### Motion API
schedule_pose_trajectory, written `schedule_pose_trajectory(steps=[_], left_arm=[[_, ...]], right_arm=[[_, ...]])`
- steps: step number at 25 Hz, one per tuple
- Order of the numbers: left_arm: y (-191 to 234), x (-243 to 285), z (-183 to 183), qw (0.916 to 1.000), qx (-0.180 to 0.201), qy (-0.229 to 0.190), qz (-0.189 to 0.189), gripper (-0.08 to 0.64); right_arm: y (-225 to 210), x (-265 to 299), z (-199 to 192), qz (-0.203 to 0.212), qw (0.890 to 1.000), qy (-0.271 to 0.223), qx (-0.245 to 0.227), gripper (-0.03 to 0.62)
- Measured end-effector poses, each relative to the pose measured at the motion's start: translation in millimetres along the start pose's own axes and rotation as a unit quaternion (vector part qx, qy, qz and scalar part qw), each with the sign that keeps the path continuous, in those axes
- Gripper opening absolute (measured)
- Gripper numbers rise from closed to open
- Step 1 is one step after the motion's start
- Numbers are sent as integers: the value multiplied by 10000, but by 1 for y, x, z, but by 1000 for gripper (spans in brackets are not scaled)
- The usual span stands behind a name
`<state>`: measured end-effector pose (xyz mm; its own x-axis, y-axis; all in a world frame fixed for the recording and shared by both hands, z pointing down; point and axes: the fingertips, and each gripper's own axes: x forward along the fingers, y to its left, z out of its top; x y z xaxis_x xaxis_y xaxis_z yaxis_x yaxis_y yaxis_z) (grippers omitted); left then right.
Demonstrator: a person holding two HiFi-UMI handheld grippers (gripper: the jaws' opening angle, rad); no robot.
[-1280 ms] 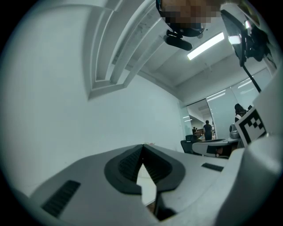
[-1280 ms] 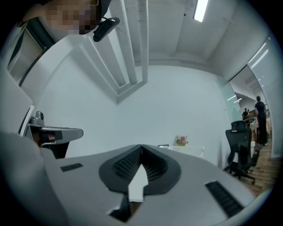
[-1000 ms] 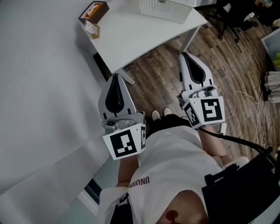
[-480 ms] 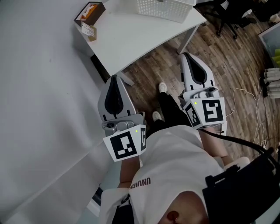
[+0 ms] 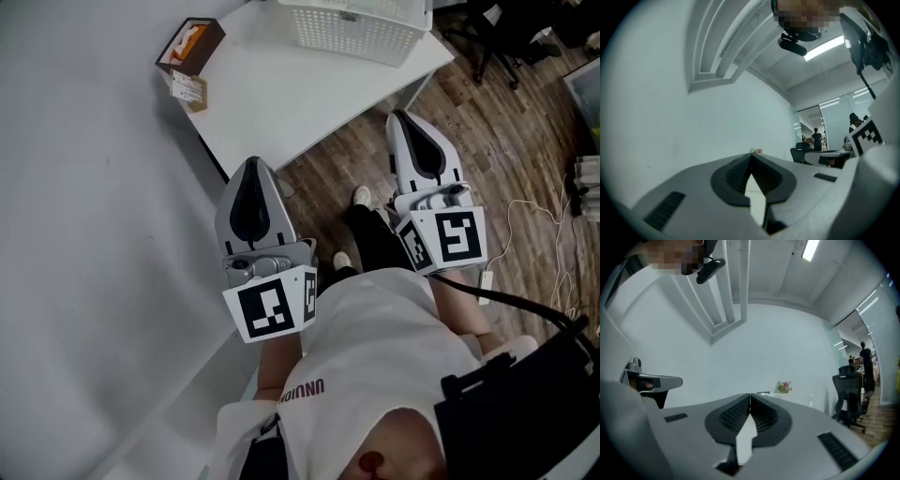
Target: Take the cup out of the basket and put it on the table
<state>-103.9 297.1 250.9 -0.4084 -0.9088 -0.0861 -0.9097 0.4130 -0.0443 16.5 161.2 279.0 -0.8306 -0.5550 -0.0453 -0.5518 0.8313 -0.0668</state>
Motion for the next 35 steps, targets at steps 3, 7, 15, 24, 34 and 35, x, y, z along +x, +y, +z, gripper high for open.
schedule_pose_trajectory(steps=[3, 7, 15, 24, 34, 35], left_arm=[[-11, 31, -2, 9999, 30, 12, -158, 12], [-24, 77, 1, 9995, 129, -6, -289, 12], [-57, 153, 13, 9989, -93, -52, -466, 12], [-84, 206, 15, 9982, 137, -50, -583, 12], [-86, 239, 5, 9961, -11, -8, -880, 12], [-84, 243, 3, 9960, -46, -5, -887, 12]], right_arm=[[-23, 19, 0, -19, 10000, -35, -6, 20], [-53, 44, 5, -81, 9999, -60, 17, 20], [-114, 85, 21, -137, 9999, -81, -24, 20], [-161, 113, 27, -206, 9996, -172, 129, 20], [-179, 130, 8, -390, 9990, 65, 212, 20], [-180, 133, 8, -398, 9990, 61, 208, 20]])
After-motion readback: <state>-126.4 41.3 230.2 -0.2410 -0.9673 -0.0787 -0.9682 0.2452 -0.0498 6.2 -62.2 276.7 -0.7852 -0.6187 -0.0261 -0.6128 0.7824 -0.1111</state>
